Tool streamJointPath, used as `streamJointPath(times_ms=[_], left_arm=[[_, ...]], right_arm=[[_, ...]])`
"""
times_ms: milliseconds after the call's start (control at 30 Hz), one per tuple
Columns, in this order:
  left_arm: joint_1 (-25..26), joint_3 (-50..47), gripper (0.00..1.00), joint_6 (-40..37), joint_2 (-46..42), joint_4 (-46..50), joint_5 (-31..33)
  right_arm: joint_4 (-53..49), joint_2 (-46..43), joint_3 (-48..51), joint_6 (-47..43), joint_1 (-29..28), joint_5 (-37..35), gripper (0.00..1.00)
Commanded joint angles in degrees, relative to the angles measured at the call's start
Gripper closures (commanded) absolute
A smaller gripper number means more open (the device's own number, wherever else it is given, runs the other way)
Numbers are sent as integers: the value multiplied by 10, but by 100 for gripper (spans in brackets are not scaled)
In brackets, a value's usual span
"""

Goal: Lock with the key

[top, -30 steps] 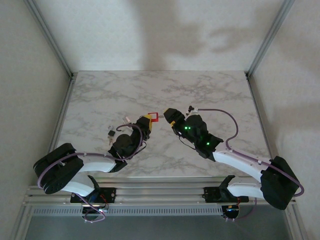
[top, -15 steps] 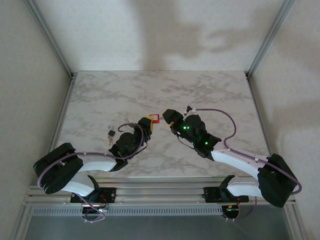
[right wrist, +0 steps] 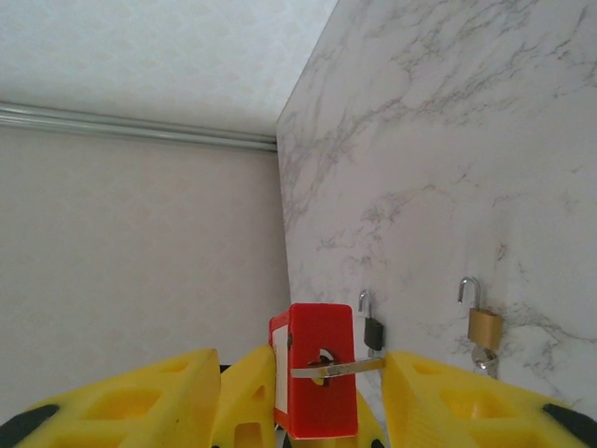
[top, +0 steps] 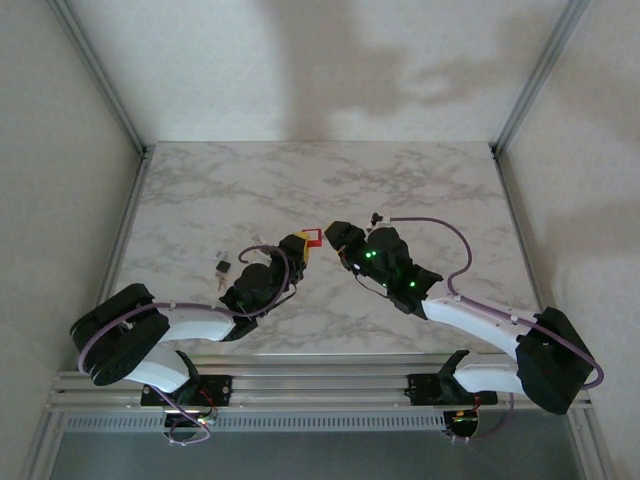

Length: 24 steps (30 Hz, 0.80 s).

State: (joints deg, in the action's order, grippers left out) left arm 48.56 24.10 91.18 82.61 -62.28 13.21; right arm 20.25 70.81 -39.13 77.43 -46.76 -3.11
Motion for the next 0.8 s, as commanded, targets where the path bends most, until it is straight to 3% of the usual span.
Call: streamJointPath(times_ms=[0,767], left_arm=[[-2,16,100,8,3,-7,-16],[-3,14,100,8,-9,11,-18]], right_arm=[[-7,8,-18,2,-4,6,53],[-1,26,-17,7,-4,13,67]])
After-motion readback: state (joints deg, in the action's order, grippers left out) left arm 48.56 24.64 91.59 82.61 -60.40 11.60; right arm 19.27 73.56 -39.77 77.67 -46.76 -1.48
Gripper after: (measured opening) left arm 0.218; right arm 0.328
